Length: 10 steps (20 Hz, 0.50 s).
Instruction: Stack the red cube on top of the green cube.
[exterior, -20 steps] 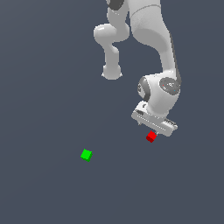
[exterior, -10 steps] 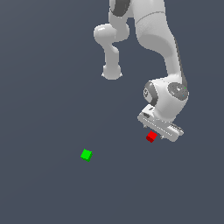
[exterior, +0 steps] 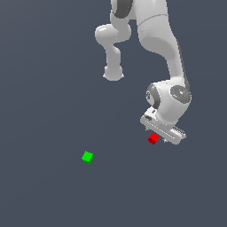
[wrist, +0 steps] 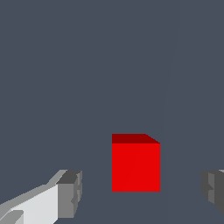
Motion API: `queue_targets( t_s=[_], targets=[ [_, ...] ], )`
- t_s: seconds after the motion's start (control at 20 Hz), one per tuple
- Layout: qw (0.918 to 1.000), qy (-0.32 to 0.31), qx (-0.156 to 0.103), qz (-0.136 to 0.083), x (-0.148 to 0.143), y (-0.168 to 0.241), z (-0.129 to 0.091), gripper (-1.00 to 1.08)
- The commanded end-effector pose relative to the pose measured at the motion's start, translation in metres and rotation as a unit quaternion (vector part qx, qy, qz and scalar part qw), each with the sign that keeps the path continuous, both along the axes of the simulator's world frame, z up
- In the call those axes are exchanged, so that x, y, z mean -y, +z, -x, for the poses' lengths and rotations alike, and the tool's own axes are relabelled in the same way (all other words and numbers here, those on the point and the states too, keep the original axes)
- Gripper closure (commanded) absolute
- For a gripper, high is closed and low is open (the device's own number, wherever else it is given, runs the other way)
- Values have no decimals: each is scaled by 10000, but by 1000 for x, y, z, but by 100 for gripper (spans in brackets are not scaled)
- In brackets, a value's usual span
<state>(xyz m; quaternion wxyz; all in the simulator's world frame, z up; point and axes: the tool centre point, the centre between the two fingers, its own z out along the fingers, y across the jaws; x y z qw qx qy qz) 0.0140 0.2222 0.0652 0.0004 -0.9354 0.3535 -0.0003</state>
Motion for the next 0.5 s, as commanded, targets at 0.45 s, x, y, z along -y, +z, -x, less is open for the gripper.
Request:
queue_targets(
  t_s=[0.45],
  targets=[
    [10000,-13,-4,2,1,-45,0,-92]
  ],
)
